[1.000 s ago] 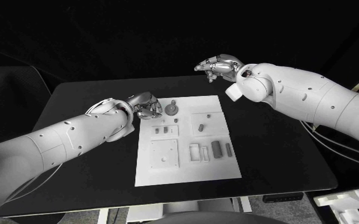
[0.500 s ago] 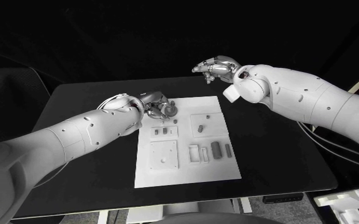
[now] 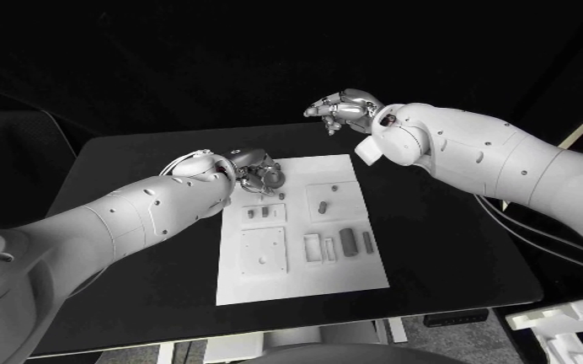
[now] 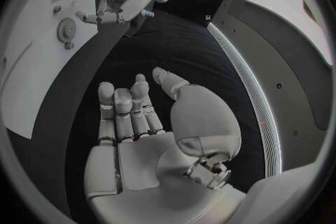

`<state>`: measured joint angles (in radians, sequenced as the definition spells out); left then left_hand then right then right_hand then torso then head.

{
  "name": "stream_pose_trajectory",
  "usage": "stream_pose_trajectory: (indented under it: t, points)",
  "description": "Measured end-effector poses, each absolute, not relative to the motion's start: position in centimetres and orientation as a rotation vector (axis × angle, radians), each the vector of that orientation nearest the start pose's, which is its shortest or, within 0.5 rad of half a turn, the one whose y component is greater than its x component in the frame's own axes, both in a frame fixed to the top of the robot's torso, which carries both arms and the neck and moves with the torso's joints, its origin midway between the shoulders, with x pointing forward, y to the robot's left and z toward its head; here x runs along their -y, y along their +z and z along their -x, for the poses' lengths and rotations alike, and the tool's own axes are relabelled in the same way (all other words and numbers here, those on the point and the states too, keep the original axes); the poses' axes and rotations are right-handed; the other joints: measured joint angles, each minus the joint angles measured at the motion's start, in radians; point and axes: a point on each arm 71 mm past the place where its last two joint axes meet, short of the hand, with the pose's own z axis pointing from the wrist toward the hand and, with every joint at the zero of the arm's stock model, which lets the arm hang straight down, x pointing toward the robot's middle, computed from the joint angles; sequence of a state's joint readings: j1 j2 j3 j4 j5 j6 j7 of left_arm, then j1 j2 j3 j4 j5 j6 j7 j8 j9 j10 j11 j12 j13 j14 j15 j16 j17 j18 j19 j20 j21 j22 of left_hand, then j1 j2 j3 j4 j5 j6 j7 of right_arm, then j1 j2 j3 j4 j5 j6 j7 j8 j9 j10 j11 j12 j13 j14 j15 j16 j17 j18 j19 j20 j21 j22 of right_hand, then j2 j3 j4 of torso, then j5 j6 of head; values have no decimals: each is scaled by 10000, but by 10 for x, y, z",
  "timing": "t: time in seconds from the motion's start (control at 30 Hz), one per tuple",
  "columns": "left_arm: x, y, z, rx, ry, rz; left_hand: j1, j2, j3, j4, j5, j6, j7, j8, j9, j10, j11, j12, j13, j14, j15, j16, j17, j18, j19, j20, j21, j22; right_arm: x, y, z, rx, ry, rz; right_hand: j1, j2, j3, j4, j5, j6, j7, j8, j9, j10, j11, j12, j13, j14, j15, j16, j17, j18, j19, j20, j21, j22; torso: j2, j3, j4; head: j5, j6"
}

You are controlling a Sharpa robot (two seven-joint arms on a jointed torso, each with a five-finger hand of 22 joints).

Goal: Assemble the parts on the task board

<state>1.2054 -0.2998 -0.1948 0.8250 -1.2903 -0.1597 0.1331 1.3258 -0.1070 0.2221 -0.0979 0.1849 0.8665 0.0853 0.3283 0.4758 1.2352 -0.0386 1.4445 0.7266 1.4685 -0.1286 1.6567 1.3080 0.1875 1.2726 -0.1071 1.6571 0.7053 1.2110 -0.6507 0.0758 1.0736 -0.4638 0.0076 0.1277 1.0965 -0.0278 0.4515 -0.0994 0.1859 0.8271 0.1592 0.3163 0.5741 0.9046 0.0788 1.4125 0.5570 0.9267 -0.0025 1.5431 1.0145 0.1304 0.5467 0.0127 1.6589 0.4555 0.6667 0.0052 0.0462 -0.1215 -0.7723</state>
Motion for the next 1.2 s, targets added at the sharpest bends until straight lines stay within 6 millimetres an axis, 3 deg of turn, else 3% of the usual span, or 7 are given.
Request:
stream_pose_trajectory:
  t: [0.13, 0.4, 0.73, 1.2]
  points:
    - [-103, -264, -561, -18756, -6907, -2926, 197, 181, 298, -31, 0, 51, -53, 0, 22, -173, 47, -49, 0, -1, 0, 0, -1, 0, 0, 0, 0, 43, 229, -177, -568, -17410, 12847, -7567, 0, 0, 0, 0, 0, 0, 0, 0, 0, 0, 0, 0, 1, 0, 0, 0, 0, 0, 0, 0, 0, 0, 12, -16, 0, -29, -13]
    - [-101, -269, -560, -18827, -6554, -3737, 386, 139, 530, -68, 0, 47, -128, 0, 22, -418, 111, -97, -1, -5, 4, 0, -2, -2, -1, 1, 0, 87, 227, -176, -567, -17415, 12880, -7523, 0, 0, 0, 0, 0, 1, -1, 0, 0, 0, 0, 0, 0, 0, 0, 0, -1, 1, 0, 0, 0, 0, 18, -29, 6, -88, -89]
    - [-94, -270, -560, -18508, -6231, -4892, 454, 71, 623, -104, 0, 79, -221, 0, 21, -578, 107, -156, -2, -6, 5, 0, -3, -4, -1, 3, 0, 116, 223, -175, -565, -17446, 12972, -7443, 0, 0, 0, 0, 0, 1, -2, 0, 0, 0, 0, 0, -1, 0, 0, 0, -1, 1, 0, 0, 0, 0, 20, -22, 5, -147, -159]
    - [-88, -267, -562, -18089, -6211, -5249, 493, 110, 685, -42, 0, 69, -228, 0, 20, -613, 133, -156, 9, -6, 5, 0, -4, -4, -2, 5, 0, 126, 219, -174, -564, -17470, 13054, -7371, 0, 0, 0, 0, 0, 2, -2, 0, 0, 0, 0, 0, -2, 0, 0, 0, 6, 1, 0, 0, 0, 0, -2, -4, 22, -244, -215]
